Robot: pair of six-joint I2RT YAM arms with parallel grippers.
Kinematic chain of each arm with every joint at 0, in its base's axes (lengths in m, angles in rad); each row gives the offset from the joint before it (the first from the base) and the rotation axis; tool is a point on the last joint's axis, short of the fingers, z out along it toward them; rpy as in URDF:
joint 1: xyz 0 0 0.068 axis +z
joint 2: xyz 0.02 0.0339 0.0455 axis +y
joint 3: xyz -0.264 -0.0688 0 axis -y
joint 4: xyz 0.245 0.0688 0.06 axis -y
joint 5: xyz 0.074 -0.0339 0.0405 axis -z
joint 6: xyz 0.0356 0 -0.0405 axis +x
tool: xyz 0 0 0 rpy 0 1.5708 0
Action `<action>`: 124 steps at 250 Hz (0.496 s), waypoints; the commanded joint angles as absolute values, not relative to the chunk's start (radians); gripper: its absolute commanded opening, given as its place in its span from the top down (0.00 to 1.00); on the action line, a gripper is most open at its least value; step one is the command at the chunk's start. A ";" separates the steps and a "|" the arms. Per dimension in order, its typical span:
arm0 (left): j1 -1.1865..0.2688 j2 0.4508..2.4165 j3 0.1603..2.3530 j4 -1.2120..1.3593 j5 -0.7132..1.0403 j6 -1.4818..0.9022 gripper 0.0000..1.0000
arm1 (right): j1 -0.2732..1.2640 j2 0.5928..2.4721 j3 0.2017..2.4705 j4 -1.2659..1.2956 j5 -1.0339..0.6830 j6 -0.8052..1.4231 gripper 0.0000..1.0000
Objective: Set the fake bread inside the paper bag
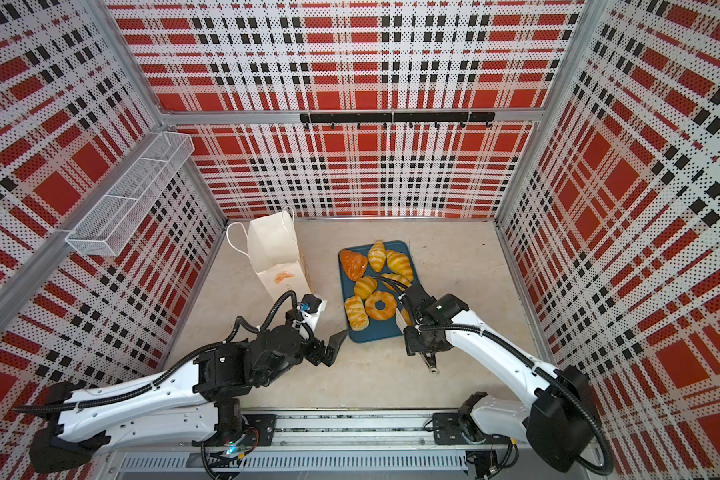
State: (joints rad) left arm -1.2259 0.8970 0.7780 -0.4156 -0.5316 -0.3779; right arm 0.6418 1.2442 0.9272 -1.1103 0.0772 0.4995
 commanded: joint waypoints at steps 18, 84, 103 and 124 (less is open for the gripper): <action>-1.267 0.807 0.752 -0.569 -0.623 -0.518 0.01 | 0.650 1.298 0.949 -1.093 0.074 0.507 0.35; -1.286 0.748 0.736 -0.649 -0.652 -0.588 0.00 | 0.649 1.333 1.022 -1.108 0.109 0.473 0.34; -1.286 0.757 0.749 -0.658 -0.668 -0.578 0.01 | 0.648 1.352 1.033 -1.132 0.119 0.469 0.33; -1.287 0.769 0.755 -0.657 -0.686 -0.555 0.01 | 0.648 1.346 1.026 -1.143 0.126 0.468 0.32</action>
State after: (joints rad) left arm -1.2808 0.7586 0.7456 -0.6262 -0.6235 -0.5461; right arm 0.6449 1.3422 1.0050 -1.1137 0.0967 0.4831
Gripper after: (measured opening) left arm 0.994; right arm 0.676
